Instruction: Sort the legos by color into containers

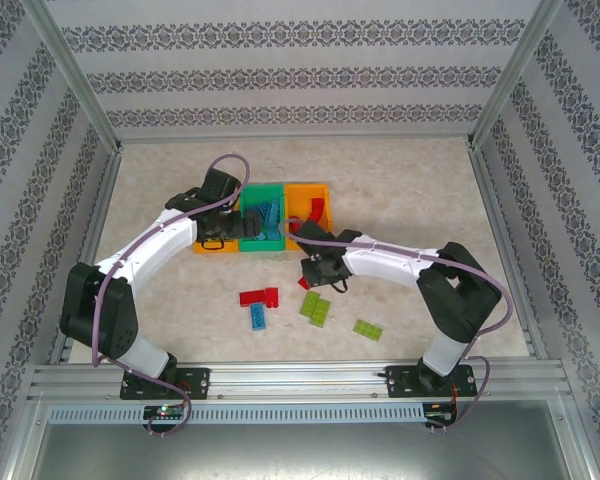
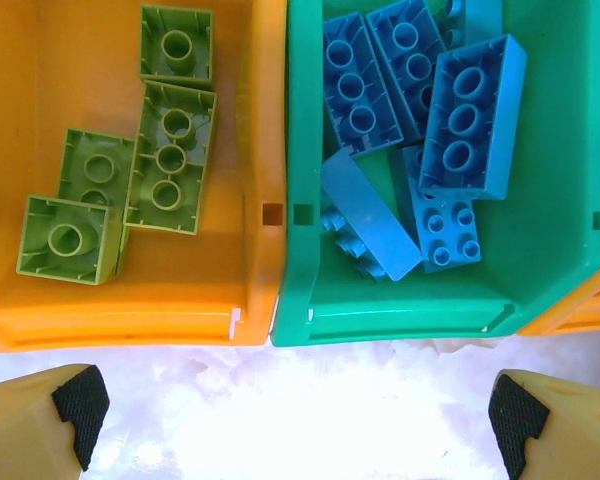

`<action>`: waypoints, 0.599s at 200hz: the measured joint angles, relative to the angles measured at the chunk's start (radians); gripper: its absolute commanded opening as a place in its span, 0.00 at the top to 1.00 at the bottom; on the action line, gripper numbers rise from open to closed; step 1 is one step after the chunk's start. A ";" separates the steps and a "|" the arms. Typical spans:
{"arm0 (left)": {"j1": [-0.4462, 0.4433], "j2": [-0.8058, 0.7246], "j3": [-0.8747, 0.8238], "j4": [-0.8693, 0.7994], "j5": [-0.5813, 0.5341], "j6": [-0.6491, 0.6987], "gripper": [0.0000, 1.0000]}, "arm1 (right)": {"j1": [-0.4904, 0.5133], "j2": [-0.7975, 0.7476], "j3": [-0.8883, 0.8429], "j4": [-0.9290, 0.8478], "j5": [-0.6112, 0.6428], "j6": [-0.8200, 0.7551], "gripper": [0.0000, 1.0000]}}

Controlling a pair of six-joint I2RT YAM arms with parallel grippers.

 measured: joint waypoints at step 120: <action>0.000 -0.047 -0.092 0.002 -0.003 -0.007 0.01 | 0.021 -0.107 -0.058 0.033 -0.034 0.127 0.18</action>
